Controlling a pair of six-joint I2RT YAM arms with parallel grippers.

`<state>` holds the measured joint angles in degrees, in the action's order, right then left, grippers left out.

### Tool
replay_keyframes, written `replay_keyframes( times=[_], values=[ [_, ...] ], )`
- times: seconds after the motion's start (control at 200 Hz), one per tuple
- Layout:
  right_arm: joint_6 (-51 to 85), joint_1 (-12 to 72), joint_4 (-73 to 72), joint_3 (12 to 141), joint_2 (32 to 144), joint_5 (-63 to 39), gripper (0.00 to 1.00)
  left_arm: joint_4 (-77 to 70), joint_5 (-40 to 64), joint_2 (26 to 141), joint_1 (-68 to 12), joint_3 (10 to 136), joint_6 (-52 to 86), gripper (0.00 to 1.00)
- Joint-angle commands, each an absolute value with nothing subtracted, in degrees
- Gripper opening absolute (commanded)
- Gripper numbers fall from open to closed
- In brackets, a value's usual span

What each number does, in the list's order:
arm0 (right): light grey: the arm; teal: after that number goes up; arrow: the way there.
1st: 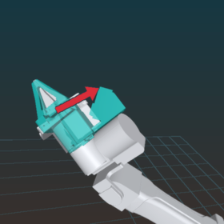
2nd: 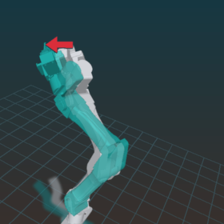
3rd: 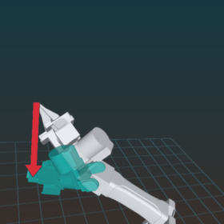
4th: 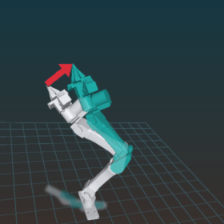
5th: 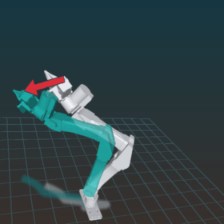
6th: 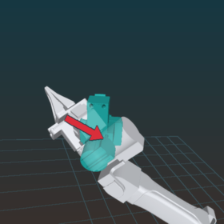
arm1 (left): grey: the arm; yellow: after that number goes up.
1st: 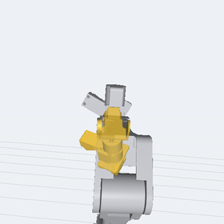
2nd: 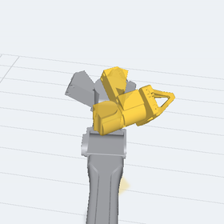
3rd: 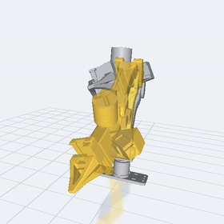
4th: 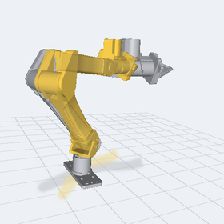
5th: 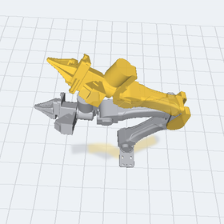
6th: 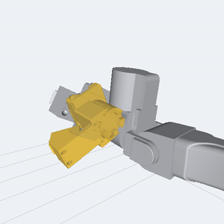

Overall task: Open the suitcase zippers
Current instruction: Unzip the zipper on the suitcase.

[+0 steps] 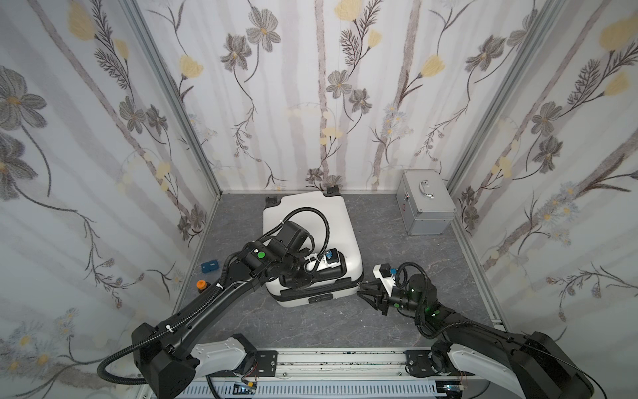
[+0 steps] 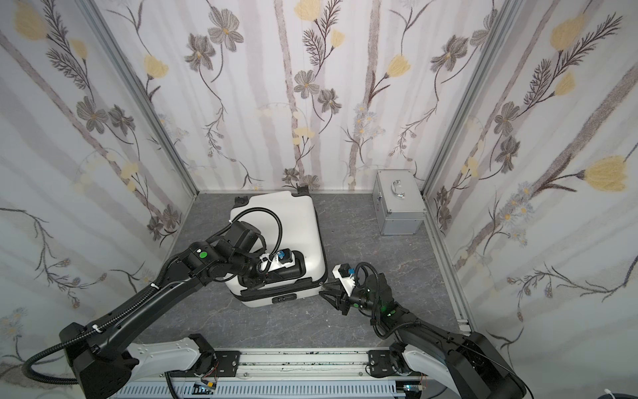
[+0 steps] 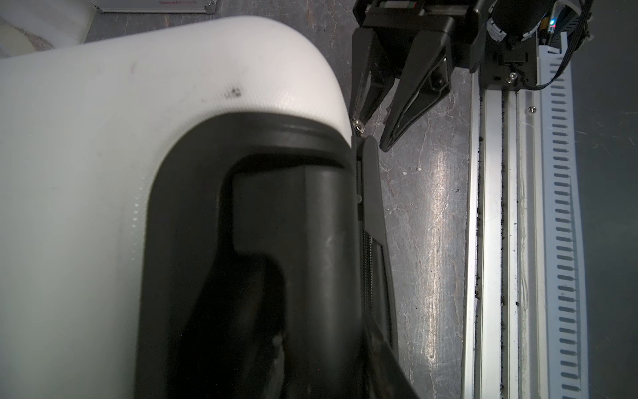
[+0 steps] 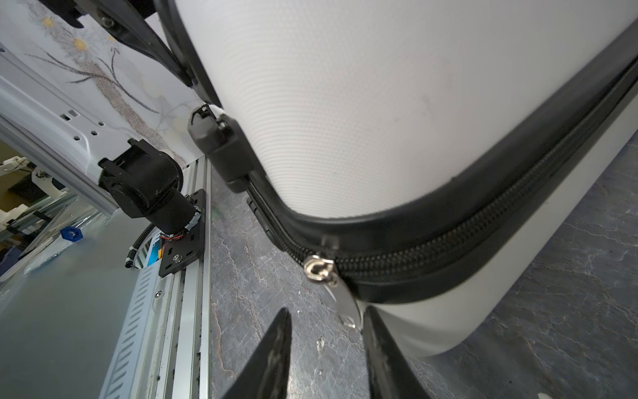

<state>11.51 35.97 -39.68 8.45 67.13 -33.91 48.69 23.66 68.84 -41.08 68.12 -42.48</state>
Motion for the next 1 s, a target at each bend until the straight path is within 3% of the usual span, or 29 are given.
replay_keyframes(
  times=[0.0, 0.25, 0.42, 0.485, 0.535, 0.615, 0.745, 0.819, 0.994],
  values=[
    [13.31, 36.36, -45.99, 9.40, 67.12, -29.98, 0.31, 39.29, 28.68, 67.68, -41.11, 68.64, -46.94, 0.04],
    [14.54, 39.07, -43.79, 9.84, 64.80, -22.94, 0.13, 38.50, 28.62, 67.74, -41.17, 68.37, -46.58, 0.04],
    [15.54, 41.33, -42.23, 9.97, 63.77, -18.08, 0.09, 38.05, 28.64, 67.68, -41.14, 68.02, -46.38, 0.04],
    [15.88, 42.03, -41.89, 10.11, 63.25, -17.31, 0.03, 38.13, 28.39, 67.71, -41.18, 67.99, -46.32, 0.04],
    [16.32, 42.56, -41.84, 10.04, 62.69, -16.92, 0.05, 38.14, 28.24, 67.61, -41.17, 67.86, -46.27, 0.04],
    [17.31, 43.23, -41.97, 9.98, 61.83, -16.12, 0.22, 38.06, 28.18, 67.51, -41.13, 67.68, -46.31, 0.04],
    [19.12, 43.42, -43.72, 9.40, 61.08, -14.25, 0.34, 37.82, 28.50, 67.54, -41.15, 67.44, -46.23, 0.04],
    [19.58, 43.49, -44.52, 9.45, 61.30, -14.57, 0.33, 37.63, 28.65, 67.57, -41.13, 67.50, -46.14, 0.04],
    [19.69, 43.51, -43.88, 9.58, 62.82, -13.16, 0.20, 37.42, 28.97, 67.57, -41.13, 67.47, -45.92, 0.04]
  ],
)
